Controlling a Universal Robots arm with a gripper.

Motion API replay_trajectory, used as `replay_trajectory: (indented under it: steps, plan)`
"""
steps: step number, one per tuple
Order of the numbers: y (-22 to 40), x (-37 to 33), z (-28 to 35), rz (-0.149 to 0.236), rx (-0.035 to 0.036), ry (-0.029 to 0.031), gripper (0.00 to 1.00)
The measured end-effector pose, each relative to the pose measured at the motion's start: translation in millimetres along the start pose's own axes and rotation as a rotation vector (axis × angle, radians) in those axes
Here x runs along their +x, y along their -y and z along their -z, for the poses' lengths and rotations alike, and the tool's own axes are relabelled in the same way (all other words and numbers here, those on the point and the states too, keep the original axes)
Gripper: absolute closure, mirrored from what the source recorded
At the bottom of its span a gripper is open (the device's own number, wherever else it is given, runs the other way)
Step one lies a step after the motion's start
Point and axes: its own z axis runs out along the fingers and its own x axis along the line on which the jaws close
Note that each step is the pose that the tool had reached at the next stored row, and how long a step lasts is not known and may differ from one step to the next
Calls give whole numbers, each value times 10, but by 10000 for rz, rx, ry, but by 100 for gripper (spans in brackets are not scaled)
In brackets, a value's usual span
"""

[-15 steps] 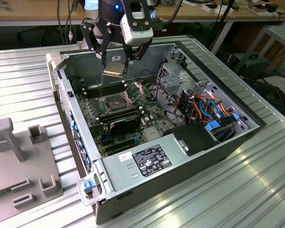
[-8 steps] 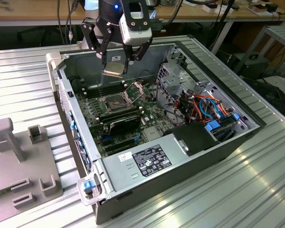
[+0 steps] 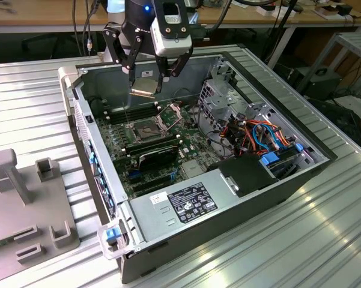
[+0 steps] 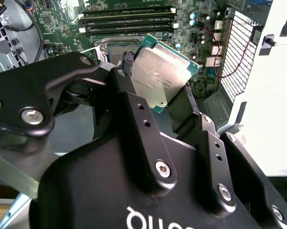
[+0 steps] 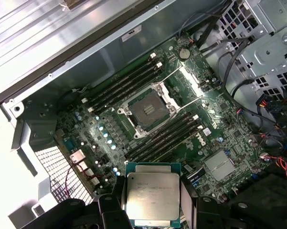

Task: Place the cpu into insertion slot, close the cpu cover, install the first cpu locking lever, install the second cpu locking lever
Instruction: 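Place the cpu into insertion slot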

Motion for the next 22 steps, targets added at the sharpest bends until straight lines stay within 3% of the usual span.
replay_trajectory:
  steps: [8,22]
  plan:
    - [-1,1,-1,-716,16,32,45]
    - [-42,-7,-10,-935,24,44,45]
